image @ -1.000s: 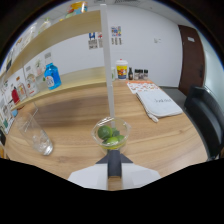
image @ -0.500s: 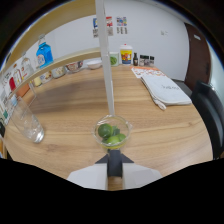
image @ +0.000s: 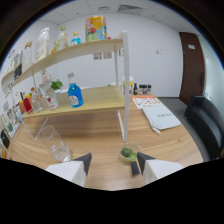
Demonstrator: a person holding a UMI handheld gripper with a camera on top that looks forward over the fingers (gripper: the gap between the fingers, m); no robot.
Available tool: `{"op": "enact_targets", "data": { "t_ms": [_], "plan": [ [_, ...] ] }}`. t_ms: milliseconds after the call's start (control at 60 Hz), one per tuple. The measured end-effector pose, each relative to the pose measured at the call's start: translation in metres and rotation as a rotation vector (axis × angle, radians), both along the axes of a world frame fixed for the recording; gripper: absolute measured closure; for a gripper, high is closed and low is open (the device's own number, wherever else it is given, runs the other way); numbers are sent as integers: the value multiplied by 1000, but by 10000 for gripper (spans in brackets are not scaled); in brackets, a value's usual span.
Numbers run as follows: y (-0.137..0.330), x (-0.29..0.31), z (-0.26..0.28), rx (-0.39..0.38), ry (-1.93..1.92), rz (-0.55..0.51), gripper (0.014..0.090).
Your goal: Make me a cup of Mojito.
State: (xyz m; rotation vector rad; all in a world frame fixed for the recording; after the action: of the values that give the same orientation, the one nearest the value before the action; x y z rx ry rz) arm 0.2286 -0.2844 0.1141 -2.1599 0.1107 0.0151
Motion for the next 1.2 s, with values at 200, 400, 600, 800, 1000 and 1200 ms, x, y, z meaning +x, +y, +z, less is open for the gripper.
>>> {"op": "enact_targets", "data": {
  "t_ms": [200,400,600,800,1000,1200],
  "plan": [
    [-10,-83,57,112,20,23,197],
    [-23,-152,47,116,25,34,199],
    [-5,-187,57,138,22,53,194],
    [53,-192,89,185,-15,66,197],
    [115,-194,104,201,-77,96,205],
    [156,-194,81,134,-83,87,370]
  ]
}}
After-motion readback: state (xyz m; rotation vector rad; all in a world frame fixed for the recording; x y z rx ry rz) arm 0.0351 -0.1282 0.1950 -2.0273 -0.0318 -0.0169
